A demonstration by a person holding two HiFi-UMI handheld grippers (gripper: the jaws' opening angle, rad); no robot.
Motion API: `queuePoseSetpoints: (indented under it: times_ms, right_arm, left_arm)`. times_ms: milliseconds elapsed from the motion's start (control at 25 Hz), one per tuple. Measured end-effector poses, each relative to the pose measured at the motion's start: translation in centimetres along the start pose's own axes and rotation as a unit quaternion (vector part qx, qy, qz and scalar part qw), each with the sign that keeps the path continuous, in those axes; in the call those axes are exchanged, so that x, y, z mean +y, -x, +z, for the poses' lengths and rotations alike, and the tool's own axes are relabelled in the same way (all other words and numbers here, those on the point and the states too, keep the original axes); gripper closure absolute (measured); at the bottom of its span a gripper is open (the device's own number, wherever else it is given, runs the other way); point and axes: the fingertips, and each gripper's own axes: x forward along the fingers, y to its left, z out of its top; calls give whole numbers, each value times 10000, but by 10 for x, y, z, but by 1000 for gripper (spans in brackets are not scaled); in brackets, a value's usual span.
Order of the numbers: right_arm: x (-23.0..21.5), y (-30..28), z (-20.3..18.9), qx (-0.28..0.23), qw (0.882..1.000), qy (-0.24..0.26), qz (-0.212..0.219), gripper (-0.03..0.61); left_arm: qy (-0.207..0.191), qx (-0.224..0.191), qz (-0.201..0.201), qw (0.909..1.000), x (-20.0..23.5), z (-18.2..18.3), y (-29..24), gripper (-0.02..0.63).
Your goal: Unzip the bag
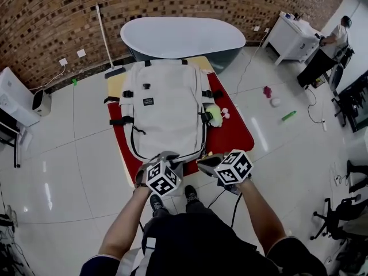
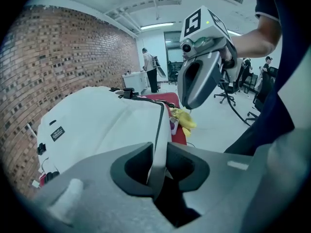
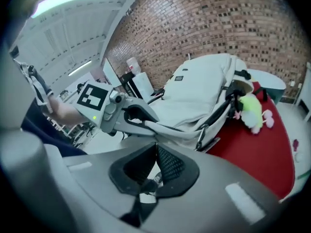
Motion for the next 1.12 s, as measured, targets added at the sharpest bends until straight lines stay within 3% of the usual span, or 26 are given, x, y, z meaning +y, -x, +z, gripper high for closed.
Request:
queuePoseSetpoints:
  times_ms: [160,400,480,640,720,800,1000,1120]
  right_arm:
    - [-30,20,12,-401,9950,63,-915,558]
    - [-59,27,14,-659,9875,-57,-1428,524]
    - [-57,25,9,-521,9901,17,-1304,457]
    - [-21,19,-14,155,9985,403,-336,446]
    - [-14,23,-17,172,9989,413,-127,436]
    - [-17,31,-9,-26,9992,345,-180,430]
    - [-58,34,20,-353,9943,229,-978,499]
    - [-76,16,20,-264,9938,-33,-1082,481]
  left_arm:
    - [2,-47,-17,10000,1,-1,3,523]
    - [-195,-70,-96,9997,-6,1,18,495]
    - [-239,-47,-75,9997,-4,-1,27,494]
    - [-127,-12,62,9999,10,-10,41,494]
    - [-82,15,100,9999,16,-15,45,494]
    - [-86,57,127,9999,20,-18,48,494]
    - [-138,180,157,9996,22,-23,49,494]
    - [-220,304,168,9992,23,-29,53,494]
